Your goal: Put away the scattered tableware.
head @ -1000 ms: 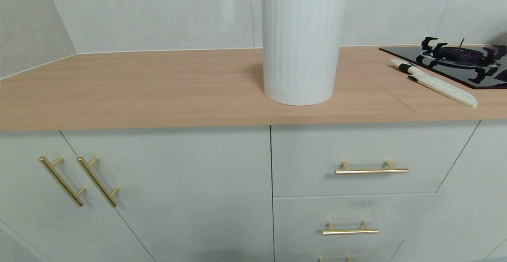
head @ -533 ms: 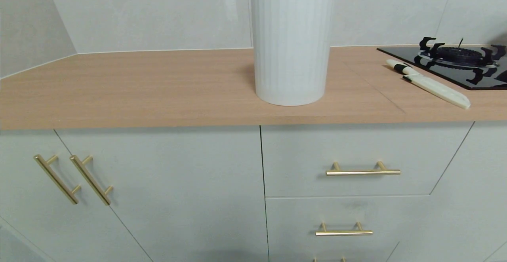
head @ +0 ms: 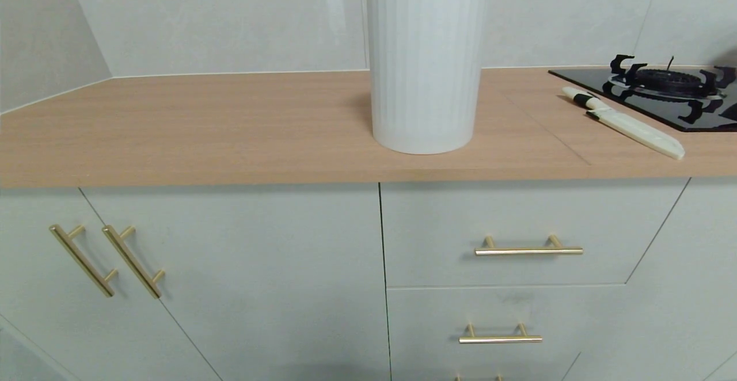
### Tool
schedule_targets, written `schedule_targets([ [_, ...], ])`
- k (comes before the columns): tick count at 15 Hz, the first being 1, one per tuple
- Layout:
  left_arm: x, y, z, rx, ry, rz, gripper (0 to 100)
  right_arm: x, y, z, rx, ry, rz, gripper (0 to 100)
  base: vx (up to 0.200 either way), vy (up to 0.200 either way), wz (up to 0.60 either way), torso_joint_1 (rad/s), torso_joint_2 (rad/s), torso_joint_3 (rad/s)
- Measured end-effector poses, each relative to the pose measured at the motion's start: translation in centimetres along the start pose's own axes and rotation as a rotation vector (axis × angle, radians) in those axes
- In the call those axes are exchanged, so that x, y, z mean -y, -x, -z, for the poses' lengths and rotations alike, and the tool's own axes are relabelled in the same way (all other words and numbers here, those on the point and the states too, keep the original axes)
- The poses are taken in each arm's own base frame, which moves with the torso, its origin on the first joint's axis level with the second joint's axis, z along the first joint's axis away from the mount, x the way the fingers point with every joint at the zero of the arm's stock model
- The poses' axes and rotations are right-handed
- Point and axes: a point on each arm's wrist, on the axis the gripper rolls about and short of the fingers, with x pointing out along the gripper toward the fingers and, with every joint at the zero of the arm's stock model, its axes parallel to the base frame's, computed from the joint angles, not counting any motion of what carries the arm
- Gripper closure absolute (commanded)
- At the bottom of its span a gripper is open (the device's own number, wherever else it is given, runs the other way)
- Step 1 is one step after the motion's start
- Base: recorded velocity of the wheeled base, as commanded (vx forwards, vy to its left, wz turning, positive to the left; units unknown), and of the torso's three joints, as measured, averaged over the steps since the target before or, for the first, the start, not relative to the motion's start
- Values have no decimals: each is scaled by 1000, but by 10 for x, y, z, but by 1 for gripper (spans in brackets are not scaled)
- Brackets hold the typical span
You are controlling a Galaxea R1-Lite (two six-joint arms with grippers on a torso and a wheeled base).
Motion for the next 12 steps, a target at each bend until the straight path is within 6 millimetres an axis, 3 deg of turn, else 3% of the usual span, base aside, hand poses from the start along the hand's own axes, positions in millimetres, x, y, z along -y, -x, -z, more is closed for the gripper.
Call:
schedule_targets([
  [4, 0, 0, 0, -1, 1, 0, 0, 0, 0, 0, 0, 0, 0, 0, 0, 0, 0, 23, -215, -293],
  [12, 0, 0, 0, 0, 4, -1, 0, 0, 0, 0, -1, 0, 0, 0, 0, 0, 0, 105, -498, -341],
])
